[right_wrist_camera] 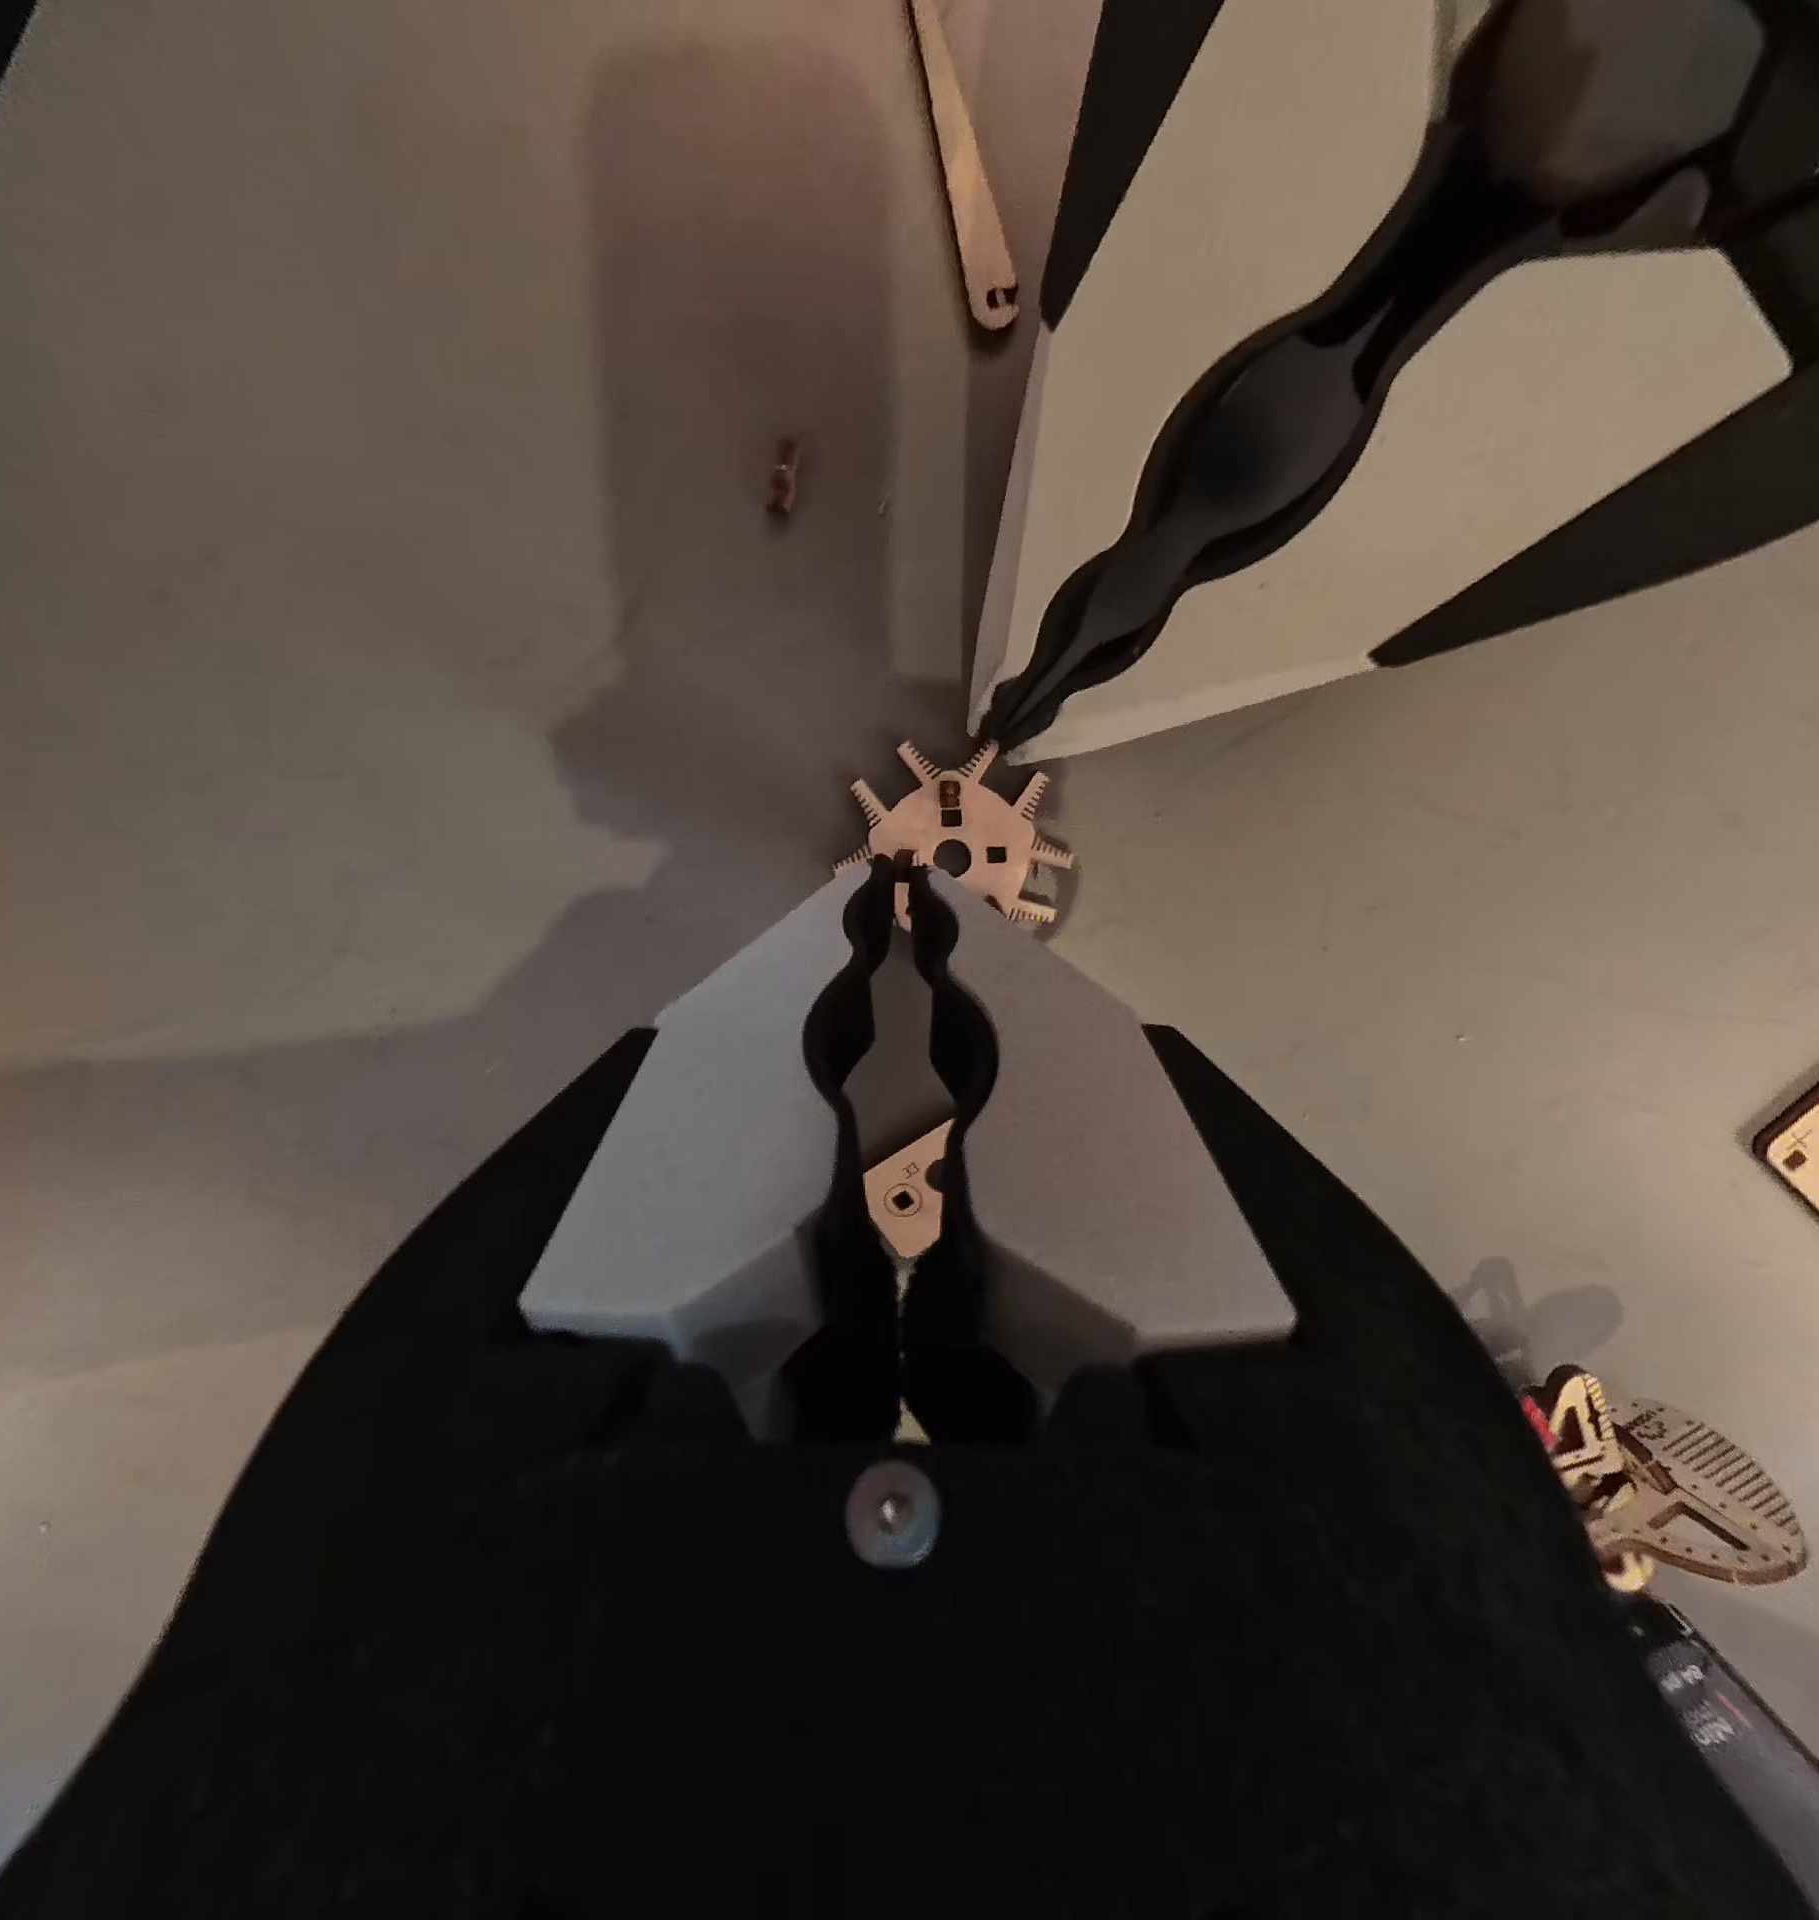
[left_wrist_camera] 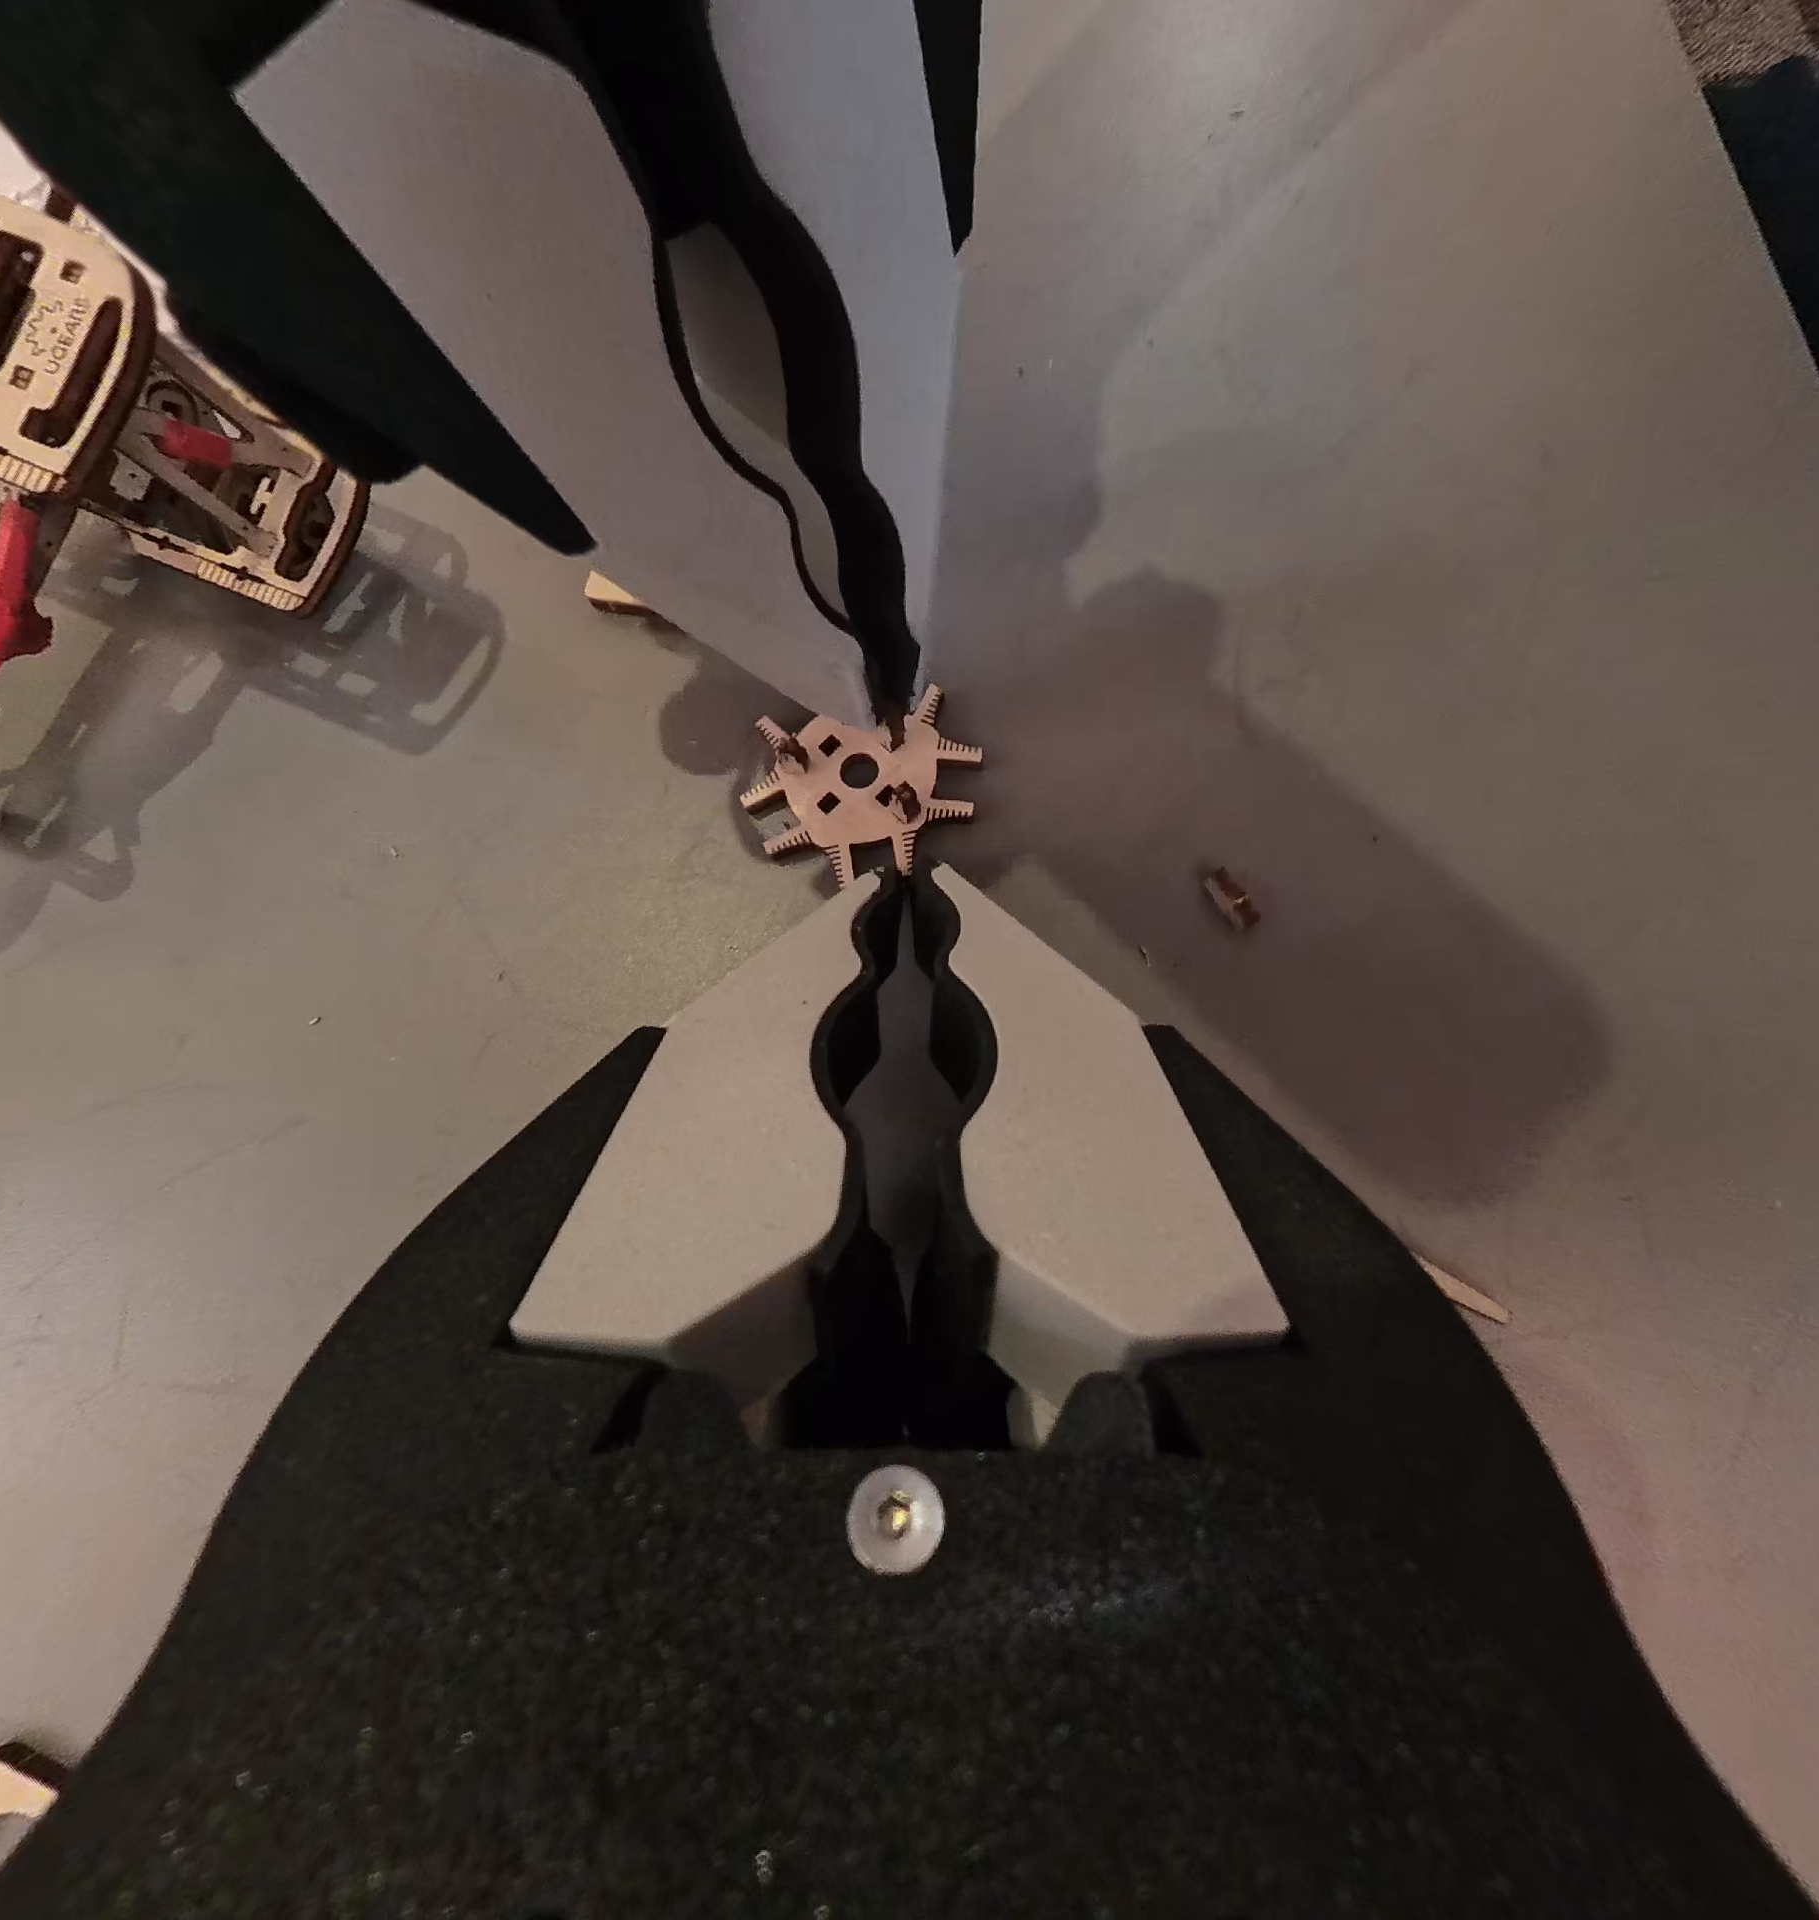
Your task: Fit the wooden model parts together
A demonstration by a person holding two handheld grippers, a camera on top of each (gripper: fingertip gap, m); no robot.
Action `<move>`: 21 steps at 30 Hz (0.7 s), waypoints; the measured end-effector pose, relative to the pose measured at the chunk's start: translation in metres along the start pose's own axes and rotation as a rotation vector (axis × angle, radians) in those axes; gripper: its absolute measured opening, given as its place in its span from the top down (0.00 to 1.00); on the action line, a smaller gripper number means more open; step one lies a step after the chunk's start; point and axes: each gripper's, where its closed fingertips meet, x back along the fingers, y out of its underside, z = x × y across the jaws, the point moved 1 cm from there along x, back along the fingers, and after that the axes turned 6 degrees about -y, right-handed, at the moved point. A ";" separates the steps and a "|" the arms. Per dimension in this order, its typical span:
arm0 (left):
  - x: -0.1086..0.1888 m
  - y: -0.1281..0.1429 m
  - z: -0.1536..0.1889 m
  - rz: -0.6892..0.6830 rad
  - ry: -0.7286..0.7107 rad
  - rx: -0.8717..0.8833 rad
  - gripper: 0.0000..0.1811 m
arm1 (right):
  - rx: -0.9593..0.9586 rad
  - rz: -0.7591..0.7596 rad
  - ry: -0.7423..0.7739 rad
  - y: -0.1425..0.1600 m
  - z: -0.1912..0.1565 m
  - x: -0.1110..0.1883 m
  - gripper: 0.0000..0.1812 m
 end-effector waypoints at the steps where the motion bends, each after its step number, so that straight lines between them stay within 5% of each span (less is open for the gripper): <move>1: 0.000 0.000 0.000 0.000 0.001 0.001 1.00 | 0.006 -0.010 -0.007 0.000 0.000 0.000 0.99; 21: 0.000 0.000 -0.001 -0.001 0.006 0.004 1.00 | 0.067 -0.161 -0.107 0.000 0.001 0.000 0.99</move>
